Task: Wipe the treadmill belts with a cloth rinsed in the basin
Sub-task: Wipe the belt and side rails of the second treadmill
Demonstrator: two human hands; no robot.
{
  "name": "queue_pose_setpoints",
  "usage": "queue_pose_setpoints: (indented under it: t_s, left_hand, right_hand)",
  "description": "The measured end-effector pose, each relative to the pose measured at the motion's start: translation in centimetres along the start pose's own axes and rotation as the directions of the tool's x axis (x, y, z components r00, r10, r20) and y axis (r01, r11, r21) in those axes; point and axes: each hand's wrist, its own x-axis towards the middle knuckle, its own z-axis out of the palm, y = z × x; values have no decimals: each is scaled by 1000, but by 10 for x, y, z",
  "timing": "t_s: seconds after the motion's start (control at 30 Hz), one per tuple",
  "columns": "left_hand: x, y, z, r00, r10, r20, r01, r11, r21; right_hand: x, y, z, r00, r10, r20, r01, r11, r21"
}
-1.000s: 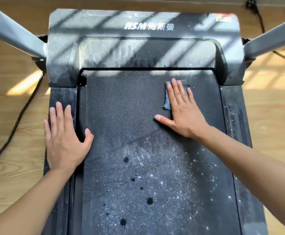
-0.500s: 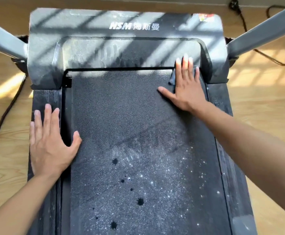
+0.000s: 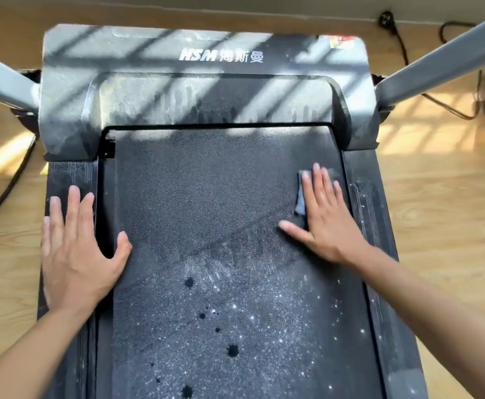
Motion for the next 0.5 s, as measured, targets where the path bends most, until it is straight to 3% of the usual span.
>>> queue_pose_setpoints:
  t_s: [0.1,0.17,0.4,0.5]
  left_hand:
    - [0,-2,1,1000,3,-9,-3,1000,-10]
    - [1,-1,2,1000,2,-13,-2,1000,-23]
    - [3,0,-4,998,2,69,-3,1000,9]
    - [4,-5,-4,990,24,140,-30,998,47]
  right_hand:
    - [84,10,-31,985,154,-81,-147,986,82]
    - [87,13,-29,981,170,-94,-163,983,82]
    - [-116,-12,29,994,-39,101,37,999,28]
    - [-141,-13,44,990,-97,103,98,995,-8]
